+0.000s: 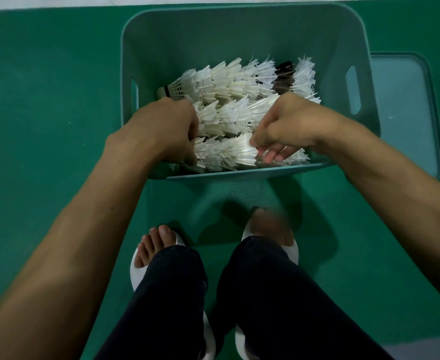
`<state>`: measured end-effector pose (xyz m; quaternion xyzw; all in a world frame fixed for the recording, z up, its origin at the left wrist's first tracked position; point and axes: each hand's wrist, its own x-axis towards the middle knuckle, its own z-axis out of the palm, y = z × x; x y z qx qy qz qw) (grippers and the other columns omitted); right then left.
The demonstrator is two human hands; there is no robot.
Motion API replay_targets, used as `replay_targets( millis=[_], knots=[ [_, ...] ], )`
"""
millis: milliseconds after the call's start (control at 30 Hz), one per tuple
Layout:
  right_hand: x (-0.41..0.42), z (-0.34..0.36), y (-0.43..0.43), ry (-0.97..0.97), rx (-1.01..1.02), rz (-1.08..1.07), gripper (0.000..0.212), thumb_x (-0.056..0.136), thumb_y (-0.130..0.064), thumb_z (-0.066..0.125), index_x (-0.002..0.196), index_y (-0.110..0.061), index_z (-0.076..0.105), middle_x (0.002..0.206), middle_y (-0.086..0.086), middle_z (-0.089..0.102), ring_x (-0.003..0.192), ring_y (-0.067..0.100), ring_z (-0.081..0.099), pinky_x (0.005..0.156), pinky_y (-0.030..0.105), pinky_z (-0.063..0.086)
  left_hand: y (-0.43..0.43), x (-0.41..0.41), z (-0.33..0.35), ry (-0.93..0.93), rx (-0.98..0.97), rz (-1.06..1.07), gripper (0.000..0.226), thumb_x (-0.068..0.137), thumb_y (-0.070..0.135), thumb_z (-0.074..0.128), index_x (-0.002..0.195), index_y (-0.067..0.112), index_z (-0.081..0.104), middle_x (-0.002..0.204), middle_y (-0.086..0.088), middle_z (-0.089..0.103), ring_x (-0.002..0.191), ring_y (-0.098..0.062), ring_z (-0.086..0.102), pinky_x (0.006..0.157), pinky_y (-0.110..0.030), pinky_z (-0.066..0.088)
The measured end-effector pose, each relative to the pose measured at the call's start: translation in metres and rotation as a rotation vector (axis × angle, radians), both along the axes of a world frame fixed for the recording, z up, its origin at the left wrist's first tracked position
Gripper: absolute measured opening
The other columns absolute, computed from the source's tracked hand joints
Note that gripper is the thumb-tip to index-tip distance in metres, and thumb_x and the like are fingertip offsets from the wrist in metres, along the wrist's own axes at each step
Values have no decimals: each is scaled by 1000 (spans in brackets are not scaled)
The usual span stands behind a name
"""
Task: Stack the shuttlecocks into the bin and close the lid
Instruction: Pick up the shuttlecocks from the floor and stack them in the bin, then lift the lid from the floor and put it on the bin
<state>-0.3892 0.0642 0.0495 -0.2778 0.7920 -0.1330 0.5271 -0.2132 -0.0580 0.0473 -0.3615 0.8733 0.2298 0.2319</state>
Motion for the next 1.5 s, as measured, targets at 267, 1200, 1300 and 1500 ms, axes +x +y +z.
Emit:
replay_targets(
  millis=[267, 1200, 1300, 1500],
  knots=[
    [1, 1, 0, 34, -57, -65, 3, 88, 5, 73, 88, 5, 70, 78, 26, 74, 66, 30, 73, 55, 31, 60, 11, 4, 0, 53, -155, -22, 19, 84, 18, 75, 97, 16, 62, 99, -10, 65, 91, -34, 63, 76, -44, 54],
    [-37, 69, 19, 416, -420, -80, 20, 86, -31, 77, 78, -13, 78, 75, 4, 78, 71, 19, 77, 77, 44, 64, 31, -33, 48, 402, -245, 46, 30, 89, 36, 73, 113, 21, 66, 114, -4, 70, 104, -30, 66, 89, -48, 57],
    [-54, 84, 44, 577, -572, -229, 17, 80, -35, 73, 75, -19, 77, 73, 0, 76, 68, 14, 71, 77, 41, 63, 66, -66, 63, 593, -274, -46, 28, 93, 36, 66, 116, 19, 63, 117, -4, 66, 111, -28, 60, 90, -46, 53],
    [-74, 92, 109, 712, -701, -409, 15, 77, -28, 65, 83, -23, 78, 77, -9, 74, 73, 0, 68, 78, 21, 55, 150, -110, 78, 854, -381, -244, 30, 88, 23, 64, 116, 13, 63, 111, -7, 63, 108, -31, 55, 84, -44, 47]
  ],
)
